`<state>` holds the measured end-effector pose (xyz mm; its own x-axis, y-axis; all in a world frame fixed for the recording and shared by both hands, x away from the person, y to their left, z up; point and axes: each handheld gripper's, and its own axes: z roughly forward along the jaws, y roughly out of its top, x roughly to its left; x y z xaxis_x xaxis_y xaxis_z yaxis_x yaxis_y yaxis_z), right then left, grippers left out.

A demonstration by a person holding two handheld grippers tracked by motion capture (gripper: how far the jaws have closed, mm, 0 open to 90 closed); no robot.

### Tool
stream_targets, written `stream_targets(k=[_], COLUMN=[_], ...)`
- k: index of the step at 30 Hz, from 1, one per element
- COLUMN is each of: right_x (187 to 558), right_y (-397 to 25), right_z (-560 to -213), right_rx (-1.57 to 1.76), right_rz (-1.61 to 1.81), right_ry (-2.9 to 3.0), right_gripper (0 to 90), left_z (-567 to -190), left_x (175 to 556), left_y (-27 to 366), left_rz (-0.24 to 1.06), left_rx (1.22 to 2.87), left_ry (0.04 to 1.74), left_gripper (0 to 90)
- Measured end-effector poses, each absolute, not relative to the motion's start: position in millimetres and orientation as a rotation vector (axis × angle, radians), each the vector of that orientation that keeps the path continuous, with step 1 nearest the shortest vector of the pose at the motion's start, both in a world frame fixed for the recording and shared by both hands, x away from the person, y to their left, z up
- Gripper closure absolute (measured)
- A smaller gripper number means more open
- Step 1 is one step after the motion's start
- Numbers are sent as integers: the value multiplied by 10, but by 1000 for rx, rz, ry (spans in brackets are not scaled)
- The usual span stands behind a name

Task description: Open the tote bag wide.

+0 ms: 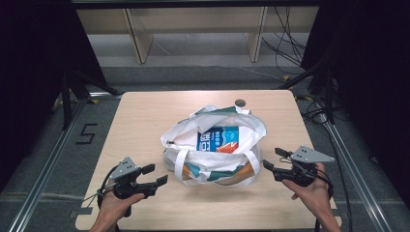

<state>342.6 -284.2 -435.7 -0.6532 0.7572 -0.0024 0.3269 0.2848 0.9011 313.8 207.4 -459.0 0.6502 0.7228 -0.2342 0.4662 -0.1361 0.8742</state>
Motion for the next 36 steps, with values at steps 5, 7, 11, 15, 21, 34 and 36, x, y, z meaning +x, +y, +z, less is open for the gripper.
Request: stream_targets(k=[5,7,11,15,21,34,36], right_x=[3380,3371,3339,3274,3189,3028,3008], right_y=[-2861,-2867,-2871,-2854,-2897,-2907,-2898], right_z=[-4406,-4437,-4484,-4540,-4603,-4742,-4754], right_rx=[994,1000,1017,1049,1038,1046,1035], right_rz=[1332,1334,1329,1338,1320,1286,1279], right_ry=[2124,2124,2129,2146,2148,2217,2209], right_gripper=[339,337,313,308,293,258,258], left_z=[-4636,-4660,-4693,-4741,-4802,-4938,-4948], left_x=[3100,3091,3067,3037,2965,2855,2854], left_y=[2090,2093,2097,2099,2108,2058,2047], left_rz=[306,312,305,307,307,340,357], left_rx=[1774,1785,1796,1817,1827,1920,1941], left_ry=[967,960,954,941,927,915,910], left_gripper=[296,289,268,241,227,217,217])
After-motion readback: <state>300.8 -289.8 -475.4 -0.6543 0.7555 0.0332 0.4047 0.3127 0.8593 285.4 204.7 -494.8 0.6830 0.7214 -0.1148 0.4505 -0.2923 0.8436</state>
